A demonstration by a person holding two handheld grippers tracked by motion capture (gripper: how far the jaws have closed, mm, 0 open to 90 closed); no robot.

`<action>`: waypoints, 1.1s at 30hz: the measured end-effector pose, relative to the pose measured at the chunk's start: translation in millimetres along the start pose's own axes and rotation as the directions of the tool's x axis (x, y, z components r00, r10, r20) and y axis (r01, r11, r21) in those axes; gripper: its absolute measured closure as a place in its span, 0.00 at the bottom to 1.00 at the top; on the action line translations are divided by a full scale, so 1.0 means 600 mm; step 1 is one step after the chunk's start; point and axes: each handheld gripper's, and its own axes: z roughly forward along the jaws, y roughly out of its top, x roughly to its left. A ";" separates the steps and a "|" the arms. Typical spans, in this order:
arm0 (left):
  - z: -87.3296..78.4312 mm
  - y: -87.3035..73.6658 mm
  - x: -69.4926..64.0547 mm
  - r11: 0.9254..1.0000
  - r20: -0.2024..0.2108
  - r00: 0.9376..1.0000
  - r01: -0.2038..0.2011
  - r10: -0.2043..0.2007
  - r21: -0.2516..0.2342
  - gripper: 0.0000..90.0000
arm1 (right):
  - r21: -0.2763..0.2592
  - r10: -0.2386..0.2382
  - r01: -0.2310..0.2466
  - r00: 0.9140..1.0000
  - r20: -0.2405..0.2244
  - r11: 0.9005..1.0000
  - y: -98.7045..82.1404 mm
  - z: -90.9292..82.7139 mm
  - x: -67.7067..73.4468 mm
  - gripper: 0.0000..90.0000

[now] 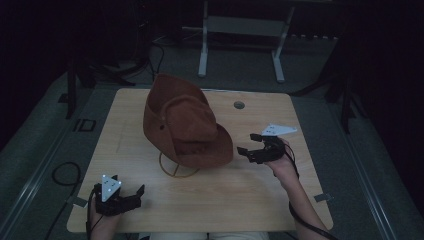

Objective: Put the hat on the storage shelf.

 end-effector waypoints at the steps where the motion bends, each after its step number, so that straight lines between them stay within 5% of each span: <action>1: 0.000 0.000 0.000 1.000 -0.001 1.000 -0.002 0.002 0.000 0.03 | 0.000 0.000 0.000 1.000 0.006 1.000 -0.008 0.000 -0.002 0.19; 13: 0.002 0.000 -0.002 1.000 0.014 1.000 -0.006 0.006 0.008 0.03 | 0.032 0.014 -0.015 0.999 0.050 0.999 -0.098 -0.014 -0.009 0.20; 18: 0.003 -0.001 -0.002 1.000 0.013 1.000 -0.008 0.008 0.015 0.03 | 0.004 0.019 -0.019 0.997 0.068 1.000 -0.128 -0.027 -0.009 0.19; 33: 0.004 -0.001 -0.003 1.000 0.010 1.000 -0.017 0.017 0.019 0.03 | 0.042 -0.023 0.016 0.987 0.162 0.999 -0.185 -0.073 0.007 0.18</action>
